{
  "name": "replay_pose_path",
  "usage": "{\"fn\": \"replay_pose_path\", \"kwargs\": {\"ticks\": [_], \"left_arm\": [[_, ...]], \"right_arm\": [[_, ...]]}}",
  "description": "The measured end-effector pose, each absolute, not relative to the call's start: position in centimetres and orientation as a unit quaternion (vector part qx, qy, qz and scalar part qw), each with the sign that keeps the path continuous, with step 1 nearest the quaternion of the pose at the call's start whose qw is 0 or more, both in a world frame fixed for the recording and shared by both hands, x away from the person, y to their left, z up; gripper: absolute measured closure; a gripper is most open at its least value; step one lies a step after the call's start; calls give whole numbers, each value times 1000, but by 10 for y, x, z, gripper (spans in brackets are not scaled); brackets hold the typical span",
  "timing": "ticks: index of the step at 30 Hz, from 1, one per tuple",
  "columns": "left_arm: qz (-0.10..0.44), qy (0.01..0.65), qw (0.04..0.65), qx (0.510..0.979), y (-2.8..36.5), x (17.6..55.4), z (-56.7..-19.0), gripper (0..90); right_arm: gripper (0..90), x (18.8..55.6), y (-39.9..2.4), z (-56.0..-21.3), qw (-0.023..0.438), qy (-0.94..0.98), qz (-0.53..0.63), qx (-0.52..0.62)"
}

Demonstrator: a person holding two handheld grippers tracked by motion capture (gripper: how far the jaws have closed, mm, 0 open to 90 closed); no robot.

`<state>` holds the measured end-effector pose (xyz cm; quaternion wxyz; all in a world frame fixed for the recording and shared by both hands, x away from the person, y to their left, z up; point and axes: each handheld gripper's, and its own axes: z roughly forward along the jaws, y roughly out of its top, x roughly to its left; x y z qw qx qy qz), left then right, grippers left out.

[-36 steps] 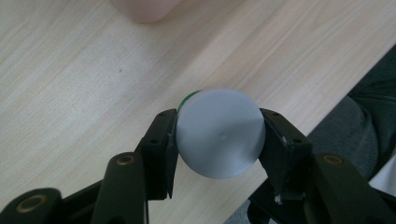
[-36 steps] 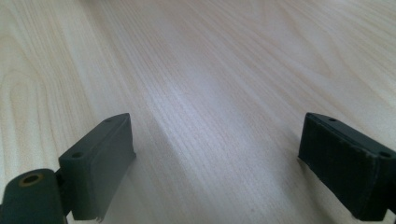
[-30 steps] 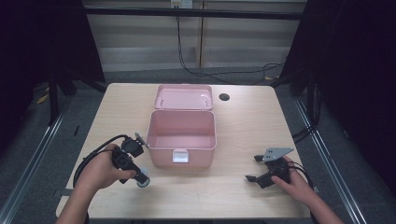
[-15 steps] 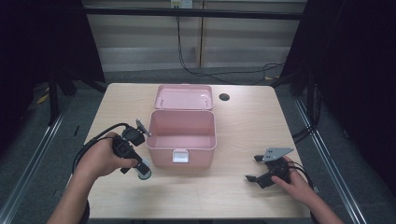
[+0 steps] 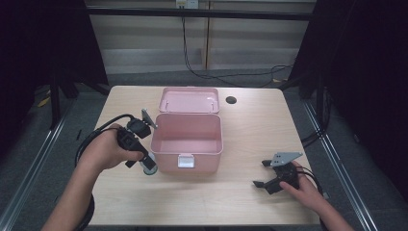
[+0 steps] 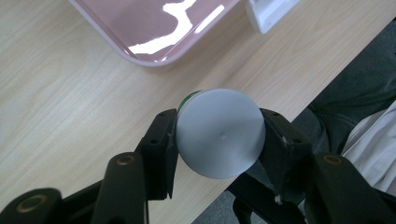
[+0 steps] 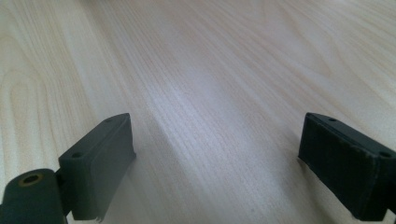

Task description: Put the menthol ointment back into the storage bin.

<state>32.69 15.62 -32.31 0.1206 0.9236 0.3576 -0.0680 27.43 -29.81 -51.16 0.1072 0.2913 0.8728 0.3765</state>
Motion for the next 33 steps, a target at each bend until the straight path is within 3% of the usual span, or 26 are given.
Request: {"fn": "replay_pose_path", "kwargs": {"ticks": [33], "left_arm": [[-57,358,117,924,132,352,-271,499]], "right_arm": [[97,274,-298,-511,107,873,376,291]]}}
